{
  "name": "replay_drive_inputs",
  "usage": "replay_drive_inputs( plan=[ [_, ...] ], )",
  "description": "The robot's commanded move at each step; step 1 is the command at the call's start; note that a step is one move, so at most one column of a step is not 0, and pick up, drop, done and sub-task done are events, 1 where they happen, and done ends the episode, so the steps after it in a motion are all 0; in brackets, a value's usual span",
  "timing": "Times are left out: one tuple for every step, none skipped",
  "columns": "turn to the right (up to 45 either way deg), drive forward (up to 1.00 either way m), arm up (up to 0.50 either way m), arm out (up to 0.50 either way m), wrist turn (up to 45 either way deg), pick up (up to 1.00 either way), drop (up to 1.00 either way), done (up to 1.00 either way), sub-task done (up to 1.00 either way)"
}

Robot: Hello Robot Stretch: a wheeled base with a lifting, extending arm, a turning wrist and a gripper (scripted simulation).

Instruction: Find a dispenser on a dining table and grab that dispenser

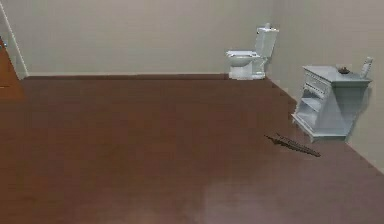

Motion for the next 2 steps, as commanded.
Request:
replay_drive_inputs(
  plan=[
    [0.0,0.15,0.0,0.0,0.0,0.0,0.0,0.0,0.0],
    [-45.0,0.0,0.0,0.0,0.0,0.0,0.0,0.0,0.0]
  ],
)
